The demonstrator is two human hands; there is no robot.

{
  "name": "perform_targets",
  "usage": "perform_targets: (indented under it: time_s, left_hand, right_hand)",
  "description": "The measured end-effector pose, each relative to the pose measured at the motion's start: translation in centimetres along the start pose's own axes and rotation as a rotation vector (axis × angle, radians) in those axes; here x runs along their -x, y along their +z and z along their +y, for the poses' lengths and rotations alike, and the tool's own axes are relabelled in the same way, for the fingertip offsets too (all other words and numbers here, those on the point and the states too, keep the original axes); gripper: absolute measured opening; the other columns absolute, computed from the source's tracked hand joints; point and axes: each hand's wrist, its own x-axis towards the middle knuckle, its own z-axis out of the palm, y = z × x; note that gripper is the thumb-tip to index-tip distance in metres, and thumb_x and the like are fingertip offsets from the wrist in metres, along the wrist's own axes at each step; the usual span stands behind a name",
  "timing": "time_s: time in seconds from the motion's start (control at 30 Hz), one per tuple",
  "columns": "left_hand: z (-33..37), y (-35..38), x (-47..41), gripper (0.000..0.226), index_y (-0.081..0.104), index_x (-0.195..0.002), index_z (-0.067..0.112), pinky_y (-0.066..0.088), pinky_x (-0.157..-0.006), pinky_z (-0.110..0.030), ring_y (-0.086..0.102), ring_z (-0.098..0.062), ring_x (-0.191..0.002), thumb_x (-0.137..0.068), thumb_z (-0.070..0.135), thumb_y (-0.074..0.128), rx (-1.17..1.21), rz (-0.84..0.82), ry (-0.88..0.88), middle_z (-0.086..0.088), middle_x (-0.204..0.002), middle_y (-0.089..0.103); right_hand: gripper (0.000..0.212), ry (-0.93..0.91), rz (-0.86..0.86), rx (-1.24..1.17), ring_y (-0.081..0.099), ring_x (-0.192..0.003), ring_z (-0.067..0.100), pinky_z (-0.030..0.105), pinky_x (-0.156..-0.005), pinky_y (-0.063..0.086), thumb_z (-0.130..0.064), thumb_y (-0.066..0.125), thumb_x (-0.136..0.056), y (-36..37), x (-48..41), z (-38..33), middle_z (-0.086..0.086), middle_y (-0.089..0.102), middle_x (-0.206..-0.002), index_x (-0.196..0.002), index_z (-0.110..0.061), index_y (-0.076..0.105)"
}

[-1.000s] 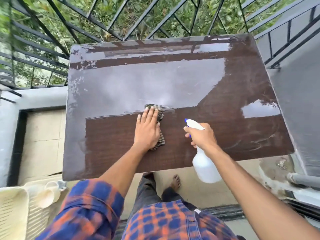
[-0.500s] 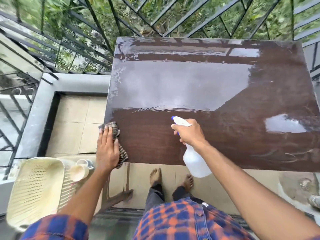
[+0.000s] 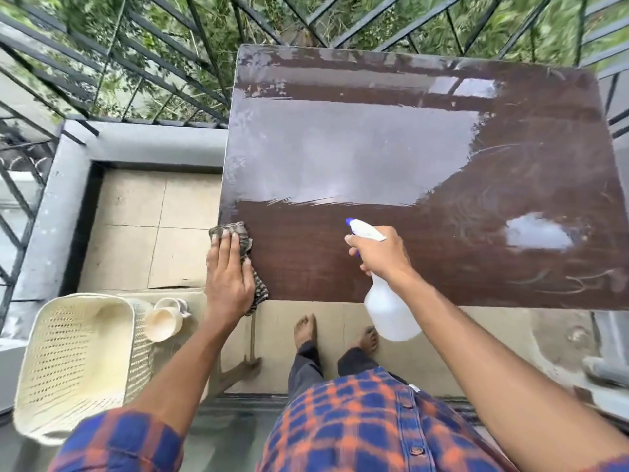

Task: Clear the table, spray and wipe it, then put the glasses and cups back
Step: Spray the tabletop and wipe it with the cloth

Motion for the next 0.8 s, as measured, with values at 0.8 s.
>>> perform_targets:
  time_s: [0.8]
  left_hand:
    - [27.0, 11.2, 5.8, 0.061, 0.033, -0.152, 0.002, 0.022, -0.12, -0.051, 0.022, -0.036, -0.149, -0.098, 0.029, 0.034, -0.098, -0.415, 0.33, -0.02, -0.16, 0.029]
  right_hand:
    - [0.012, 0.301, 0.361, -0.304, 0.06, -0.062, 0.023, 0.037, -0.061, 0.049, -0.024, 0.076, -0.088, -13.9, 2.9, 16.1, 0.003, 0.074, -0.071, -0.084, -0.013, 0.076]
